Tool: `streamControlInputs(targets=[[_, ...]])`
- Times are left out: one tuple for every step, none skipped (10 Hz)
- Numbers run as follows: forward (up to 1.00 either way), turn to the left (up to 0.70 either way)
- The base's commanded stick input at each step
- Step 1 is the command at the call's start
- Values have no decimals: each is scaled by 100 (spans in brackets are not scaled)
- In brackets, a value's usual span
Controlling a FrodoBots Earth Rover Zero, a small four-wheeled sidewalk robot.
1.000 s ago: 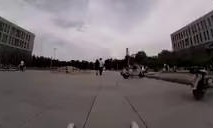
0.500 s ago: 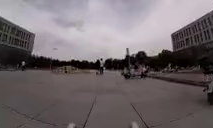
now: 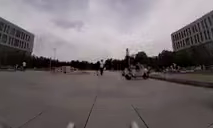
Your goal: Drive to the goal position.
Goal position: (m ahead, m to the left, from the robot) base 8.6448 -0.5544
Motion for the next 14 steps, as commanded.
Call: streamControlInputs(targets=[[70,0],[70,0],[70,0],[70,0],[70,0],[70,0],[70,0],[70,0],[70,0],[70,0],[70,0],[70,0],[70,0],[70,0]])
